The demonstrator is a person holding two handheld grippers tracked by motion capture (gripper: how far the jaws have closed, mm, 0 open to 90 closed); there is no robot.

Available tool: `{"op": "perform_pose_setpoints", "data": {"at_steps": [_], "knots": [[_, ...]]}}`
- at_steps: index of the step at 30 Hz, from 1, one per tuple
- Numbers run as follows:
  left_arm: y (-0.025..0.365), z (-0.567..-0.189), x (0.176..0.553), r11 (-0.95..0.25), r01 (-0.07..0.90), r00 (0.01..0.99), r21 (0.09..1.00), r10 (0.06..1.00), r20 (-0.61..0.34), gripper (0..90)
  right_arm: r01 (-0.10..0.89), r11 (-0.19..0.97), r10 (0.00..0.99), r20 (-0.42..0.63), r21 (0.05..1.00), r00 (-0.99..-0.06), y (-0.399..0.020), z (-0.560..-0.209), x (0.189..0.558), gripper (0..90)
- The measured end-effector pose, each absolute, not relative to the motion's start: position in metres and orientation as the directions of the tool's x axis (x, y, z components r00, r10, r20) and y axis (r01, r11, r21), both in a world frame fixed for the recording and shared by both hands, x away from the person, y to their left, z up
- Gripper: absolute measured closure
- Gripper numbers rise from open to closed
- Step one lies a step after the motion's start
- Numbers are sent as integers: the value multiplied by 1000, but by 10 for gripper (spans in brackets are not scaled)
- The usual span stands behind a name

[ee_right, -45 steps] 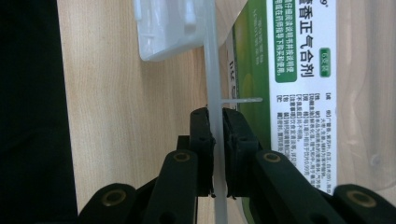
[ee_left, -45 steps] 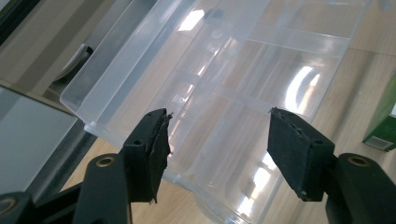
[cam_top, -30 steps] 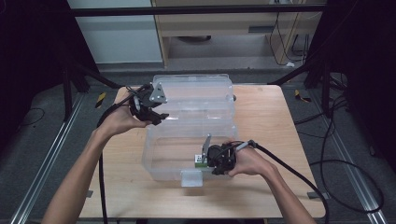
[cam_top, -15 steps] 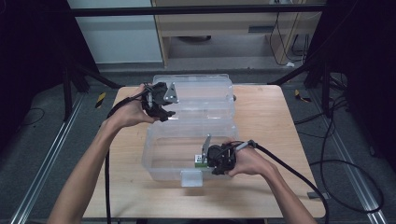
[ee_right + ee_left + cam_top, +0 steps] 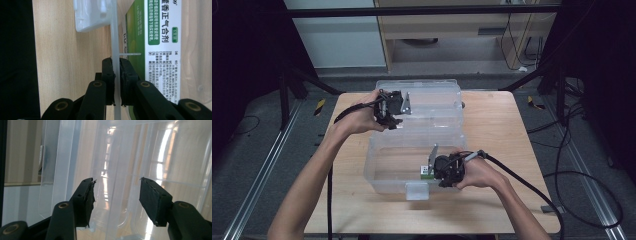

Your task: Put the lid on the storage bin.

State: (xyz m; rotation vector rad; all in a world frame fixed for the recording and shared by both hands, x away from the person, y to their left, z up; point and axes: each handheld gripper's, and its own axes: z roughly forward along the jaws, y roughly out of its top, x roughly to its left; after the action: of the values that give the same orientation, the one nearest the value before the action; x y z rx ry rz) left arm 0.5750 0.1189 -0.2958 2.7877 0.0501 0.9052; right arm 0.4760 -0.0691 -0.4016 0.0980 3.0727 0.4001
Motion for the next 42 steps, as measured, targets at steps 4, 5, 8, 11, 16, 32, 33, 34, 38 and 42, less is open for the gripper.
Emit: {"op": "perform_pose_setpoints", "data": {"at_steps": [4,5,8,11,16,32,33,34,38,42], "knots": [[112,-297,577,-980,-40,804,193,83,589,443,51,965,63,-38,257,-997,-69,-402,476,839],[112,-297,577,-980,-40,804,193,83,589,444,51,965,63,-38,257,-997,-69,-402,476,839],[108,-300,579,-984,-49,798,172,65,599,448,57,965,69,-38,257,-997,-69,-402,475,840],[105,-303,580,-988,-47,798,149,52,601,459,56,965,69,-40,257,-997,-69,-402,475,841],[105,-307,583,-991,-53,791,120,32,612,477,58,965,70,-40,257,-997,-69,-402,475,841],[100,-315,588,-995,-72,785,63,-18,620,582,52,966,64,-39,255,-997,-69,-401,475,842],[100,-317,588,-996,-63,788,70,-7,615,582,52,966,64,-39,255,-997,-69,-401,475,842],[99,-317,588,-996,-64,788,60,-13,615,591,54,965,66,-39,257,-997,-69,-402,475,842],[99,-320,586,-997,-60,787,48,-18,617,652,51,965,64,-41,257,-997,-69,-402,475,842],[99,-320,586,-997,-64,788,46,-22,615,704,56,964,68,-40,258,-997,-69,-402,475,842]]}}
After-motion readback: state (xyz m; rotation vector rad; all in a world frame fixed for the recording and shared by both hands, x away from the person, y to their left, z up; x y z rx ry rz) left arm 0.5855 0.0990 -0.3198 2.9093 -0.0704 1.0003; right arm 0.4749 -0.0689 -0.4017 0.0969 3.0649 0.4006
